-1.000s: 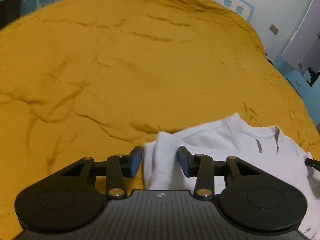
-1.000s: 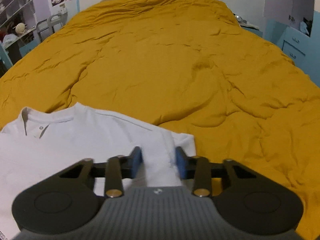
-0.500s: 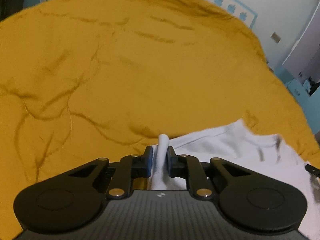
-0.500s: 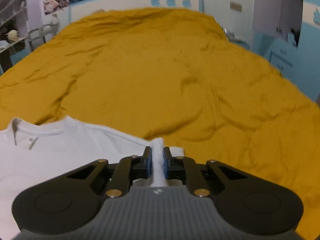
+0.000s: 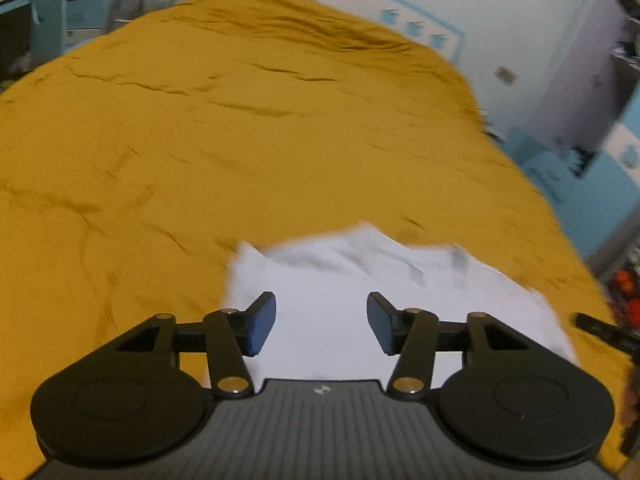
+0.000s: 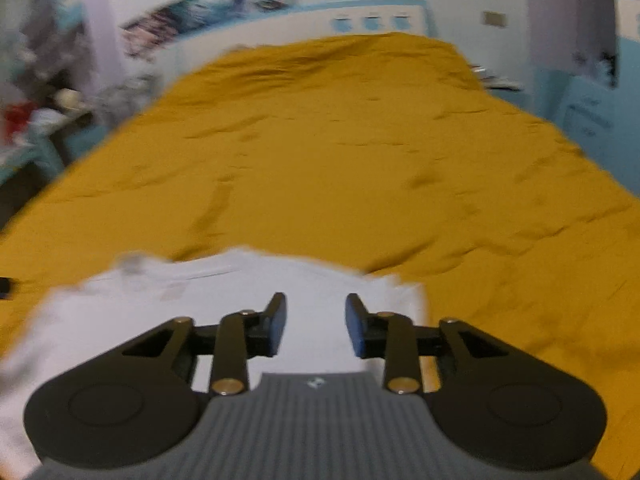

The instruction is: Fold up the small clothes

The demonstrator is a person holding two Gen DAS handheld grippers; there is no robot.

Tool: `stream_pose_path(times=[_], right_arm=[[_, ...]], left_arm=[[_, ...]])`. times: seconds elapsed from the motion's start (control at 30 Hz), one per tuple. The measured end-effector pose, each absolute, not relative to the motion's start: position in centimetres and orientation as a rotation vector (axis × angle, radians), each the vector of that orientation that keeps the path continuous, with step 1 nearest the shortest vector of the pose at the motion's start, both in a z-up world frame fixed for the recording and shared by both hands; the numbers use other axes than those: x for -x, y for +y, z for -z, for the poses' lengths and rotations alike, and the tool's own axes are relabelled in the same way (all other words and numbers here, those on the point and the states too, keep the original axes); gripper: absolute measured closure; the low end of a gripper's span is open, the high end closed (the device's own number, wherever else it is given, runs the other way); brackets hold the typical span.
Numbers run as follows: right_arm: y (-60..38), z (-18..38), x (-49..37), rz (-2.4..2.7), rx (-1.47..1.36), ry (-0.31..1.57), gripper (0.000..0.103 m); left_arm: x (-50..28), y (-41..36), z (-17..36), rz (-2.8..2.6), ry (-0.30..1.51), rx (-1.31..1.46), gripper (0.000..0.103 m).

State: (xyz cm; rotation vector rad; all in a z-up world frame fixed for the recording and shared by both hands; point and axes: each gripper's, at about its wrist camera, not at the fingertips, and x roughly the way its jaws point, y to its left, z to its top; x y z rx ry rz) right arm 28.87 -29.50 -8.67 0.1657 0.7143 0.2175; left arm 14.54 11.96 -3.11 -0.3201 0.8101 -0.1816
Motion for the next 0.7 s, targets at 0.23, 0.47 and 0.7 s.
stream_pose_path(times=[0.23,0.47,0.7], right_arm=[[-24.2,10.4,-21.4,-0.317,-0.157,0.747,0.076],[-26.6,12.2,-19.7,-0.19,-0.182,0.826,0.077],[-33.3,14.5,-17.2,-0.022,-0.333,0.839,0.098]], left_arm=[[-7.6,5.2,6.2,0.233,0.926,0.243,0.042],[-6.4,6.4,9.3,0.144,0.949,0.229,0.041],[-4.7,9.0,9.8,0.166,0.936,0.328,0.052]])
